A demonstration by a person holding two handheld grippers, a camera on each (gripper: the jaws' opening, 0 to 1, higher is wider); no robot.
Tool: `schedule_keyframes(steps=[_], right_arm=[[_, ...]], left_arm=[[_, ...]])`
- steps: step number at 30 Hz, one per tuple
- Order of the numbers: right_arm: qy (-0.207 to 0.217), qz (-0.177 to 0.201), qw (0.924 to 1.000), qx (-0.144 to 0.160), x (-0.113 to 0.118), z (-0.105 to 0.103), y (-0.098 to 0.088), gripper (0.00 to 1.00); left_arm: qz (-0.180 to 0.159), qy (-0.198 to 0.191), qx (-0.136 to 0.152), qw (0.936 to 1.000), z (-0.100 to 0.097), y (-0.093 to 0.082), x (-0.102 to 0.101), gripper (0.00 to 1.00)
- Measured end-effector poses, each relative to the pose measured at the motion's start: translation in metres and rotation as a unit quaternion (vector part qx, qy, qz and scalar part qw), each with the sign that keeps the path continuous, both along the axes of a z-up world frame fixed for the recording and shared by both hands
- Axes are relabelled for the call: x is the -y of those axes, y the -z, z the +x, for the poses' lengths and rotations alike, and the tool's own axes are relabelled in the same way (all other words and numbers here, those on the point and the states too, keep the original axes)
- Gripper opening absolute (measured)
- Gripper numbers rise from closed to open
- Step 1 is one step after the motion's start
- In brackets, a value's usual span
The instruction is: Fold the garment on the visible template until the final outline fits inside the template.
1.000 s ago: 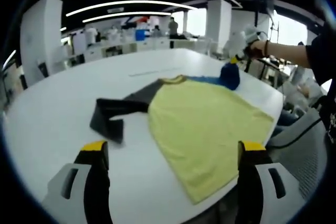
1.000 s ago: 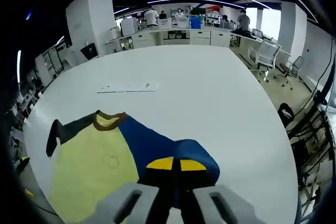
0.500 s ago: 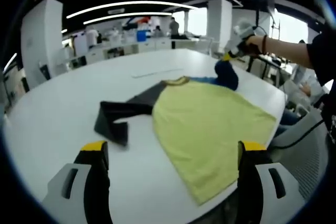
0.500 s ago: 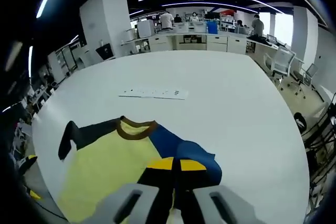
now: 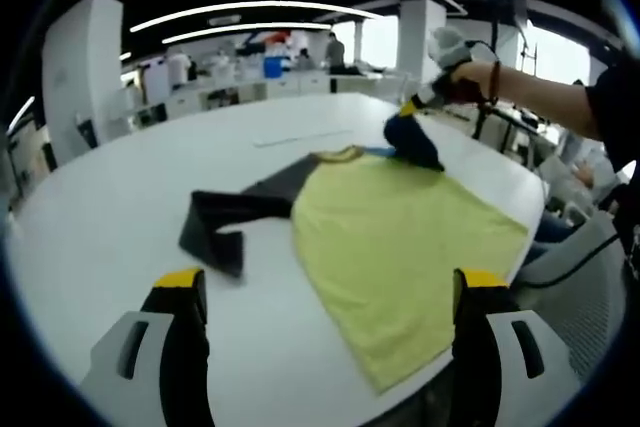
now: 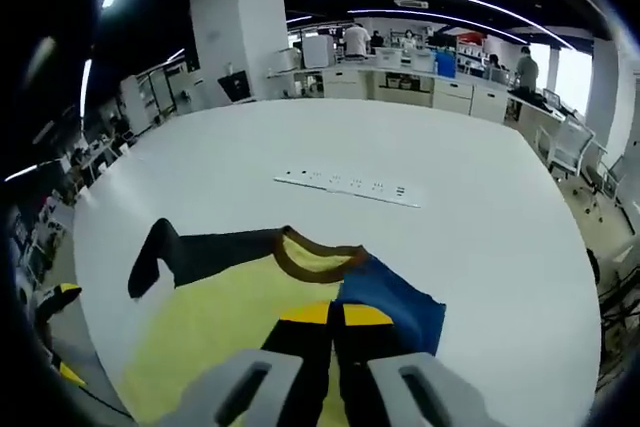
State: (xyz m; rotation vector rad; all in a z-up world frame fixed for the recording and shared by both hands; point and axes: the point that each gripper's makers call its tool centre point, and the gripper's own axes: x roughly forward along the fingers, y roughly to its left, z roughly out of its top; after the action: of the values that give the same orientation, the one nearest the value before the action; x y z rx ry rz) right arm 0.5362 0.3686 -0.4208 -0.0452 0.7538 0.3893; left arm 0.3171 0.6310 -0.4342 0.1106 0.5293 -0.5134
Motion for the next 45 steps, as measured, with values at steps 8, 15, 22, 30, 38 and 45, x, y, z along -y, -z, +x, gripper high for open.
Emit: schedule_keyframes(steps=[8,15,22,30,38,45], right_arm=[[-0.029,-0.014,0.9994,-0.01,-0.036,-0.008,0.009,0.0],[-0.062,-0.054,0.9966,-0.007,-0.055,-0.013,0.024,0.0],[-0.087,-0.082,0.9928,-0.008,-0.066,-0.015,0.037,0.0],[-0.102,-0.105,0.9892,-0.011,-0.07,-0.018,0.053,0.0],[-0.122,-0.103,0.9871,-0.015,-0.082,-0.02,0.083,0.0],[-0.126,-0.09,0.9875,-0.028,-0.088,-0.024,0.1,0.0]], left_arm=[[-0.001,0.0,-0.003,1.0,-0.002,0.003,-0.004,0.99],[0.003,-0.002,-0.008,1.0,-0.002,0.005,-0.007,0.99],[0.003,-0.002,-0.011,0.9999,-0.002,0.007,-0.007,0.99],[0.001,-0.002,-0.014,0.9999,-0.004,0.009,-0.004,0.99],[-0.002,-0.007,-0.014,0.9999,-0.002,0.009,-0.003,0.99],[0.0,-0.003,-0.015,0.9999,-0.003,0.007,0.0,0.99]])
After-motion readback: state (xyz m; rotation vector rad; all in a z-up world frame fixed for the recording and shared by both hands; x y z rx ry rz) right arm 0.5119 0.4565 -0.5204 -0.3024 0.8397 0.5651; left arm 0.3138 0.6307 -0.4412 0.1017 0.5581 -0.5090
